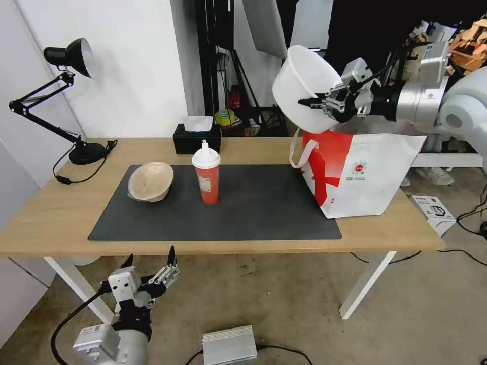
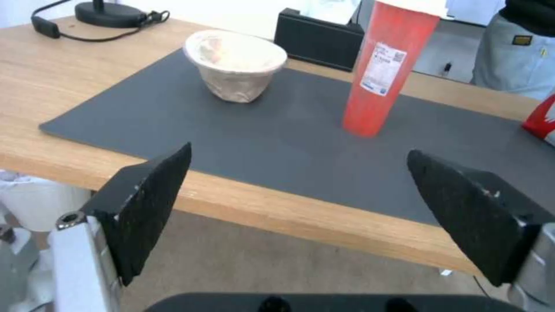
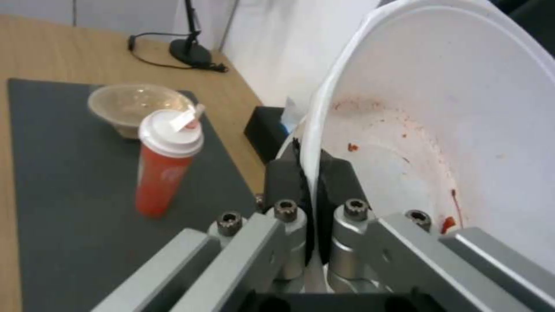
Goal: Pick up the trash from the table and place it into the takeout bag.
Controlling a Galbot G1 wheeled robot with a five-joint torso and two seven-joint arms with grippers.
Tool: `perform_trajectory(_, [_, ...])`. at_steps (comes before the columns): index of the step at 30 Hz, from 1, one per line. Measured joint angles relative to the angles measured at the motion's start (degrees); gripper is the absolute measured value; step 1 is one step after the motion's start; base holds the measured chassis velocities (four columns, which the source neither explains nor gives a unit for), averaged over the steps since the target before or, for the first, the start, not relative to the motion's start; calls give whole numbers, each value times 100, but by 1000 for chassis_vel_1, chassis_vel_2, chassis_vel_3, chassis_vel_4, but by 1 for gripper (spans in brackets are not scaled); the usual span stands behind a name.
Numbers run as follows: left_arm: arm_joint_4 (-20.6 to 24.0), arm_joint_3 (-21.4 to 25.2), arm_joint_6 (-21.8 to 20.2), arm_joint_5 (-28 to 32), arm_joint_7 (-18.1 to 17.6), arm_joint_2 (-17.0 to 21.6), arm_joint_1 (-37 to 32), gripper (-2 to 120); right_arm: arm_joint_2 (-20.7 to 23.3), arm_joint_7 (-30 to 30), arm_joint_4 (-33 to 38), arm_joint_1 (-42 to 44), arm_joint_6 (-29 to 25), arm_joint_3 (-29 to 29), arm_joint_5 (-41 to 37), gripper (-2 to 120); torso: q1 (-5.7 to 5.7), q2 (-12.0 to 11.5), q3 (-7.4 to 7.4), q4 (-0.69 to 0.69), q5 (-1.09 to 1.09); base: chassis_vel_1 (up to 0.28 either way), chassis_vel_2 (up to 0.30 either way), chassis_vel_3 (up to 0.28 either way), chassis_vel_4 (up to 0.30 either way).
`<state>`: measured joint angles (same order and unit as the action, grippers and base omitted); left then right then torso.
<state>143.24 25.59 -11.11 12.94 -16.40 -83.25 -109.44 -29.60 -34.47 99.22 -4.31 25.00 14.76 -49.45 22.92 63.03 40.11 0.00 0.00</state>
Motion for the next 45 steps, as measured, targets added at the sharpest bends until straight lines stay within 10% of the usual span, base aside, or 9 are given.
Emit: perform_trajectory(45, [0,-27,-6,19,-1,29,-43,100,25,577,-779,1226,-52,-1251,-946,0,0,0,0,0,0,0,0,0,0])
